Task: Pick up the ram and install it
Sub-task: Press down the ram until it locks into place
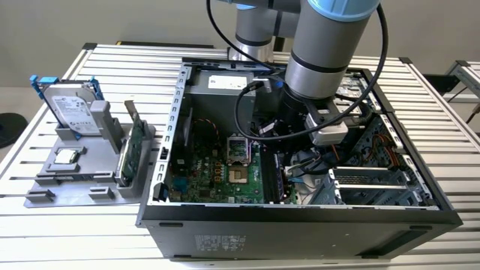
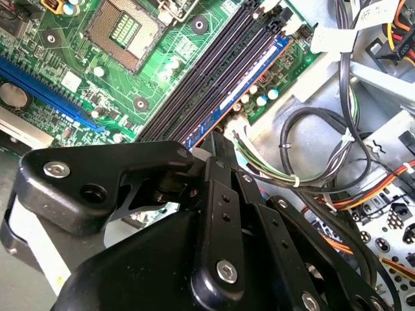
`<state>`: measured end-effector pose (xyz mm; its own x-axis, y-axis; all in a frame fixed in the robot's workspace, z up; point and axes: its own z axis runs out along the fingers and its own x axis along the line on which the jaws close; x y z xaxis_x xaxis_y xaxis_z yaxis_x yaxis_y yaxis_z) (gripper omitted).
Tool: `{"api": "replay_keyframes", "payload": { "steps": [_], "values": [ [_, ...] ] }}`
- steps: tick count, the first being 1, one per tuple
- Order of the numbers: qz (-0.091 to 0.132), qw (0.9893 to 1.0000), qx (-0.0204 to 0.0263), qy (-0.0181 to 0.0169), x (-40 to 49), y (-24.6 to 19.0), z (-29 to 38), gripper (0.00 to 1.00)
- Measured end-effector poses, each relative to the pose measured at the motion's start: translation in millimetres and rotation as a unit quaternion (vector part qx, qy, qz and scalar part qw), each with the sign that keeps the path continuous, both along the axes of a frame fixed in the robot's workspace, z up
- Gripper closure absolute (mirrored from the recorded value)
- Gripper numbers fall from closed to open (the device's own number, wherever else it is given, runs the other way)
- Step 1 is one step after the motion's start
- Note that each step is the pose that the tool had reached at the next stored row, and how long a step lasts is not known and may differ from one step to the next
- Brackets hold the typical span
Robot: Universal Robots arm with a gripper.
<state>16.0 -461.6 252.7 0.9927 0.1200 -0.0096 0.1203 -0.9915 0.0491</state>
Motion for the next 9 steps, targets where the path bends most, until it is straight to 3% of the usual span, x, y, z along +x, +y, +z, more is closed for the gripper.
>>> {"api": "replay_keyframes", "payload": {
  "steps": [9],
  "values": [
    [0.010,1.0000,0.0000,-0.0001,0.0,0.0,0.0,1.00]
  ]
}}
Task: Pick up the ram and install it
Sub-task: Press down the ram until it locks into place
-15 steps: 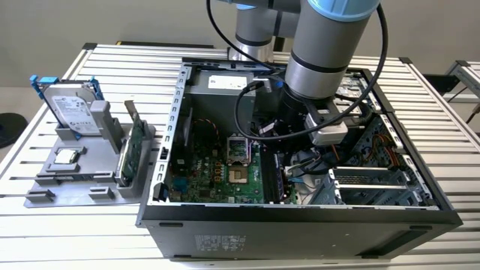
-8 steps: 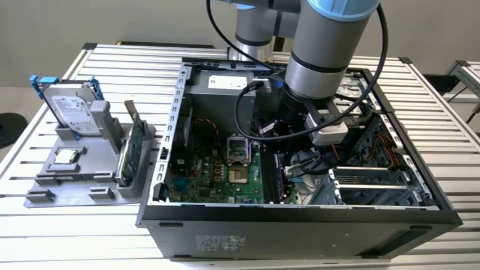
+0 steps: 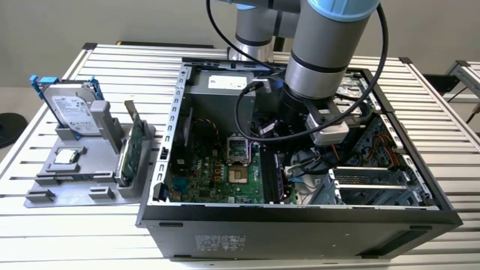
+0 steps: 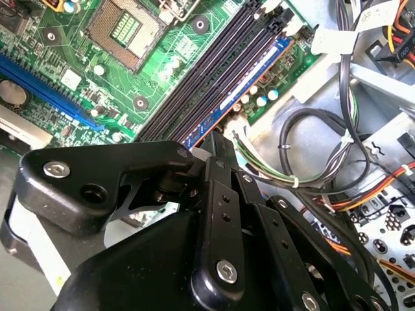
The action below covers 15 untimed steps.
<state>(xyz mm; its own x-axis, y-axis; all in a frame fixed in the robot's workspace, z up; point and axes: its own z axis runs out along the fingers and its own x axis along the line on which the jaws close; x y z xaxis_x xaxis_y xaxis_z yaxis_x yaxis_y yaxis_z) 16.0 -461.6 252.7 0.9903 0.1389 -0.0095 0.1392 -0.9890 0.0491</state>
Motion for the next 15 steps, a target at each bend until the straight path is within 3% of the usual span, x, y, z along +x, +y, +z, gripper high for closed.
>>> {"api": "replay_keyframes", "payload": {
  "steps": [15],
  "values": [
    [0.031,0.9995,0.0000,0.0000,0.0,0.0,0.0,1.00]
  ]
}}
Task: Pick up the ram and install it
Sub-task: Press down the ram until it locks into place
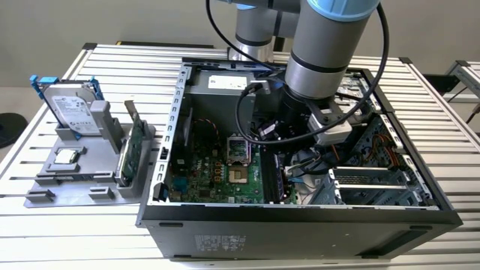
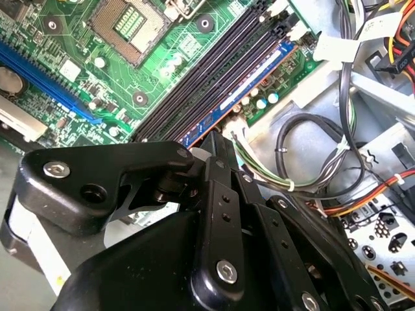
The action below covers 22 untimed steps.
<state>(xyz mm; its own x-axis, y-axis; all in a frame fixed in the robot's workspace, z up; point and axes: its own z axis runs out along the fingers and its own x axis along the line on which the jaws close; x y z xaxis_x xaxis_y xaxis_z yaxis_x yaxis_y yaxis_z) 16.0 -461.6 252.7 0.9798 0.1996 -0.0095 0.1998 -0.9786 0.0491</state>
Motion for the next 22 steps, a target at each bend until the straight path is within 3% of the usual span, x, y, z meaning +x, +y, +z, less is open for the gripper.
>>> {"api": "replay_keyframes", "payload": {
  "steps": [15,22],
  "values": [
    [0.025,0.9997,-0.0002,0.0001,0.0,0.0,0.0,1.00],
    [0.057,0.9984,-0.0001,0.0000,0.0,0.0,-0.5,1.00]
  ]
}}
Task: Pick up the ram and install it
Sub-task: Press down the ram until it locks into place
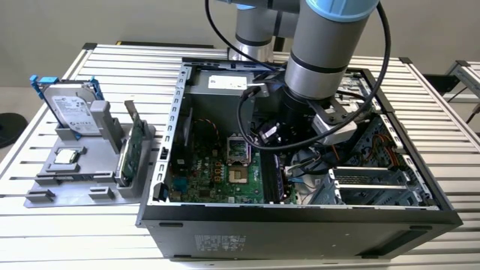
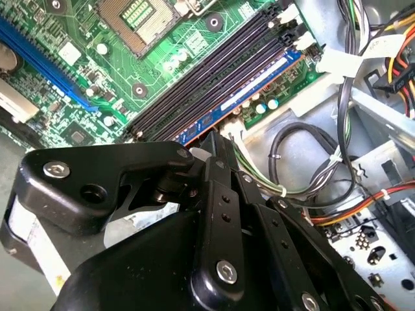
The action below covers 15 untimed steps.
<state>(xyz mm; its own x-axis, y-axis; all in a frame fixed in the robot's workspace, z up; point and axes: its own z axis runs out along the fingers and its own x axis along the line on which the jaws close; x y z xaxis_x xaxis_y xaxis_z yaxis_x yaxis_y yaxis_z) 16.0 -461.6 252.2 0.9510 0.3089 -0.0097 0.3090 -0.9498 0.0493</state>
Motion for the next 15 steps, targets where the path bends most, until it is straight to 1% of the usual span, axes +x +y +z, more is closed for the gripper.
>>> {"api": "replay_keyframes", "payload": {
  "steps": [6,15],
  "values": [
    [0.010,0.9999,0.0001,0.0000,0.0,0.0,-0.8,1.00],
    [0.014,0.9999,0.0002,0.0001,0.0,0.0,-3.8,1.00]
  ]
}}
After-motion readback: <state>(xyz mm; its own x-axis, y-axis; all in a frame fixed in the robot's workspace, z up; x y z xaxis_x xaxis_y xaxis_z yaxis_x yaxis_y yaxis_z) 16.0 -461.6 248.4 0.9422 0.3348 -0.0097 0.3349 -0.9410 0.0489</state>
